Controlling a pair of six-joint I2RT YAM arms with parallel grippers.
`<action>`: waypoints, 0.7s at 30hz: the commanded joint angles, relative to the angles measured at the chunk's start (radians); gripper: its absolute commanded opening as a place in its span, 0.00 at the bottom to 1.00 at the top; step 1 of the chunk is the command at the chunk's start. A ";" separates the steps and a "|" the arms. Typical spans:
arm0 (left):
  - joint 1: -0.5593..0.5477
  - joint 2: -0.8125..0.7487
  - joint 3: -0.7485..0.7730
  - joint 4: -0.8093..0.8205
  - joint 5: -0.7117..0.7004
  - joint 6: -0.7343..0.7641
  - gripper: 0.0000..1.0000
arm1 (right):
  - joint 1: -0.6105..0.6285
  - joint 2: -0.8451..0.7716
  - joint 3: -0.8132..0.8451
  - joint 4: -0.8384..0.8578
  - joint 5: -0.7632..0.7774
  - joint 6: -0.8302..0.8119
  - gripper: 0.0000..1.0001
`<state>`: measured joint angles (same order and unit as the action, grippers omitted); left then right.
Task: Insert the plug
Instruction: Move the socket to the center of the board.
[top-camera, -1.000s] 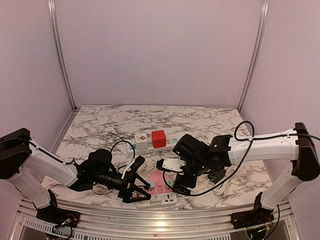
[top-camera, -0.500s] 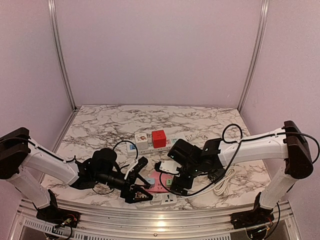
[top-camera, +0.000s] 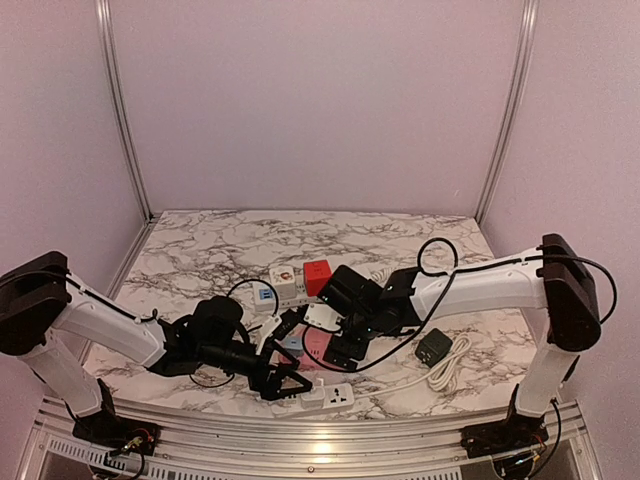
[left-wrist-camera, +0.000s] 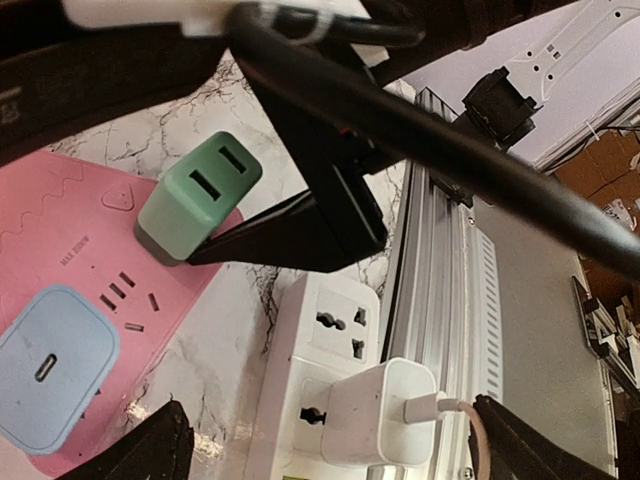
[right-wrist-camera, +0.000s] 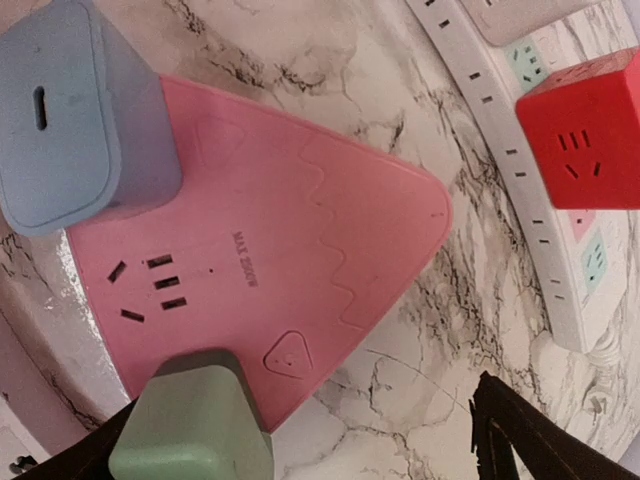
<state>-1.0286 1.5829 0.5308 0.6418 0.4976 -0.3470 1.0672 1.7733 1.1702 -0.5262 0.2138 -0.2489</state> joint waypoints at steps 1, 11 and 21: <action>0.011 0.025 0.036 -0.017 -0.035 0.023 0.98 | -0.038 0.038 0.034 0.026 0.063 -0.041 0.99; 0.043 0.022 0.041 -0.016 -0.058 0.021 0.98 | -0.056 0.047 0.071 0.029 0.094 -0.074 0.98; 0.045 -0.046 0.013 -0.017 -0.072 0.015 0.99 | -0.031 0.036 0.111 -0.026 0.129 -0.069 0.99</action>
<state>-0.9901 1.5970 0.5594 0.6411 0.4446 -0.3363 1.0214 1.8133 1.2263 -0.5179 0.3164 -0.3229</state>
